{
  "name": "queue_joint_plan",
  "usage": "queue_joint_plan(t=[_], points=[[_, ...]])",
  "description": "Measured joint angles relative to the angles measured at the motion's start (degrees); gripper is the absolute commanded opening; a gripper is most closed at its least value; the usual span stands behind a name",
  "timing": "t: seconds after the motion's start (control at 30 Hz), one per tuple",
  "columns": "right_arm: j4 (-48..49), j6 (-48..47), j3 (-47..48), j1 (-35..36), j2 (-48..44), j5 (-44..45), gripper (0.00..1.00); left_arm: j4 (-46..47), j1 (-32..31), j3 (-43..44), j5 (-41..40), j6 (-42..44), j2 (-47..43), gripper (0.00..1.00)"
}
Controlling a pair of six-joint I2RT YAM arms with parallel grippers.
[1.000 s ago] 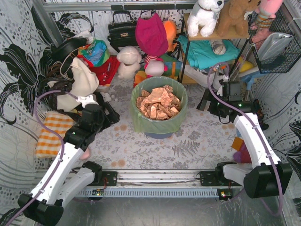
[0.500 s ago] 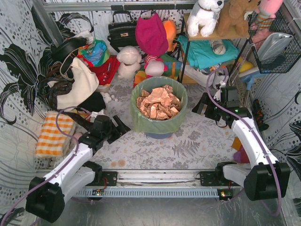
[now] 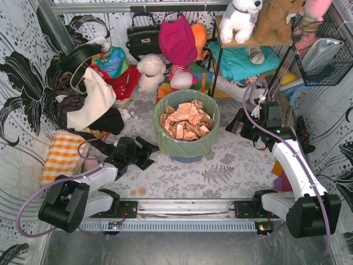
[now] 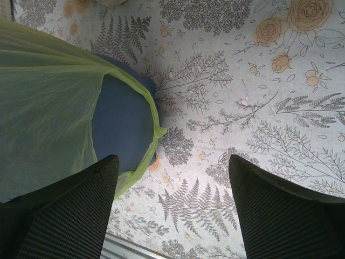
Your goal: Tie the trash bag
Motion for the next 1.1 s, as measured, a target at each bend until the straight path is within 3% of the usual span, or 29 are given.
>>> queue_joint_plan(t=[0.47,0.77,1.1], points=[[0.00,0.39,-0.17,0.00,-0.31,0.04,0.81,1.38,-0.02,-1.64,-0.09,-9.92,-2.67,0.86],[0.00,0.87,-0.74,0.00,-0.37,0.04,0.81,1.38,-1.66,-0.02,1.70,-15.19,3.54,0.81],[-0.02,0.90,-0.76,0.00,-1.49,0.24,0.81,8.37,-6.60,2.45,3.98,-19.58,12.79,0.58]])
